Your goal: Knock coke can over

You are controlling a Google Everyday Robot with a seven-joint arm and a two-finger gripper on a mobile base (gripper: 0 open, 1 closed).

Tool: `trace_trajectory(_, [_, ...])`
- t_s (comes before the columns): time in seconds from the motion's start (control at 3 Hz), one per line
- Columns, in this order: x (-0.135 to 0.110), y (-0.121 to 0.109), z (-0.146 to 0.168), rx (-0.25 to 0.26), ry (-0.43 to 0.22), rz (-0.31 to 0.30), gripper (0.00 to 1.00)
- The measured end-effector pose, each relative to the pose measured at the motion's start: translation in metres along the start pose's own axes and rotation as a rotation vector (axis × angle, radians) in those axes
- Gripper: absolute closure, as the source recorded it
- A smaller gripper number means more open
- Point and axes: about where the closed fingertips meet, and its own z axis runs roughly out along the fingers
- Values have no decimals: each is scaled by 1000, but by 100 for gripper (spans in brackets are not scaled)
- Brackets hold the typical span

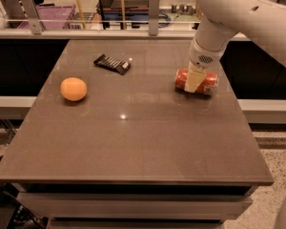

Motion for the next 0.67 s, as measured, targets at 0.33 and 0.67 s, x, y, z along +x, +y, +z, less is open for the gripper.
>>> trace_trajectory(0.33, [0,1,1,-2,1,-1,36])
trace_trajectory(0.67, [0,1,1,-2,1,-1,12])
